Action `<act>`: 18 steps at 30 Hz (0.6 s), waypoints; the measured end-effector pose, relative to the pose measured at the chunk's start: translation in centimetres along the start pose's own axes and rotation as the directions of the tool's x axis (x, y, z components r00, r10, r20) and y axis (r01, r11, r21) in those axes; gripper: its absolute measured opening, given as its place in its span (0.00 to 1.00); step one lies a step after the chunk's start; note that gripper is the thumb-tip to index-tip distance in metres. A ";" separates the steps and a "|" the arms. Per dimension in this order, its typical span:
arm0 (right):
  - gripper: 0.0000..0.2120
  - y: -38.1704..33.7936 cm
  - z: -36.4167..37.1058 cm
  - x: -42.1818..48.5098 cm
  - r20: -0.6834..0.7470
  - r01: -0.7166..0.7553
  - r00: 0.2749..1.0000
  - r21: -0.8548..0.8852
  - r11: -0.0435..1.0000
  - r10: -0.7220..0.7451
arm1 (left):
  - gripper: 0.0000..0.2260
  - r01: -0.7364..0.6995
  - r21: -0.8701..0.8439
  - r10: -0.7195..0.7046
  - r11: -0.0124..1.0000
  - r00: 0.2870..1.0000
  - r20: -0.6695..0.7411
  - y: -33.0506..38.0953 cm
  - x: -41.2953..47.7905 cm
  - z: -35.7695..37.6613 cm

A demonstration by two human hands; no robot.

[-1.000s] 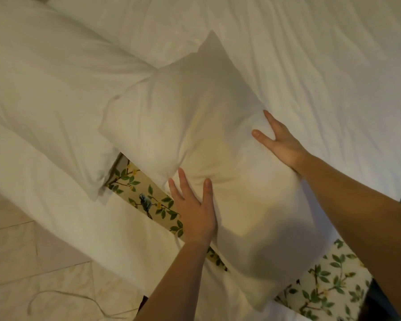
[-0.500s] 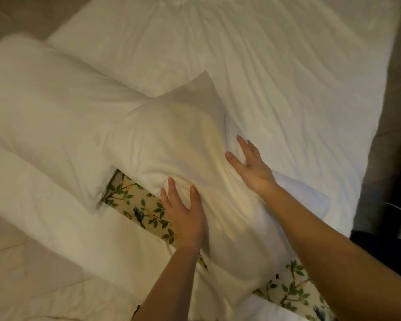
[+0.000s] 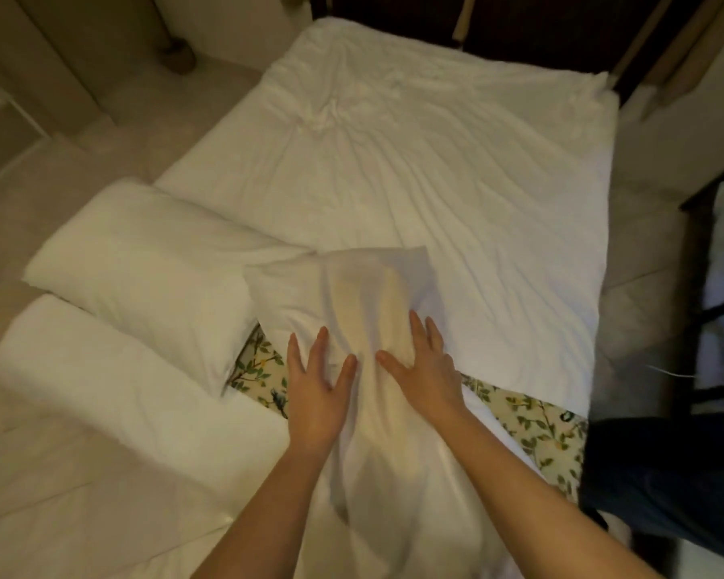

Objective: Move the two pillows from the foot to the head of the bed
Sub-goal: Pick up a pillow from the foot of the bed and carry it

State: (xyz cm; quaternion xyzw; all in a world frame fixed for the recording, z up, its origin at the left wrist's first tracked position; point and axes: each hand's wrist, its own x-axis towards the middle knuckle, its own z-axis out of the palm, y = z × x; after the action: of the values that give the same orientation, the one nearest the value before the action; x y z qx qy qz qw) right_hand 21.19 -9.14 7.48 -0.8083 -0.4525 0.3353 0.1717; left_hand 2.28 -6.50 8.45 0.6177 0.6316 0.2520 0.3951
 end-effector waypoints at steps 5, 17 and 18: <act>0.47 -1.3 -1.9 -6.9 -0.056 -0.032 0.998 -0.002 1.000 0.031 | 0.32 -0.106 0.132 0.104 0.986 0.994 0.023 2.6 -3.9 -3.3; 0.43 -5.0 -4.2 -17.3 -0.178 0.045 0.983 0.020 0.999 -0.040 | 0.34 -0.188 0.178 0.199 0.966 0.979 -0.045 6.1 -12.0 -10.4; 0.42 -5.7 -4.2 -18.0 -0.183 0.046 0.982 0.018 0.999 -0.042 | 0.34 -0.187 0.176 0.199 0.966 0.979 -0.052 6.1 -12.4 -11.1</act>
State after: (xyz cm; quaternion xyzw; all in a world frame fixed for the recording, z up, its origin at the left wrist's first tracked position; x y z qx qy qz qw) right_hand 14.03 -21.24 20.70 -0.8235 -0.4488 0.2611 0.2287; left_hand -4.11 -16.11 21.91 0.6987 0.6008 0.2556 0.2923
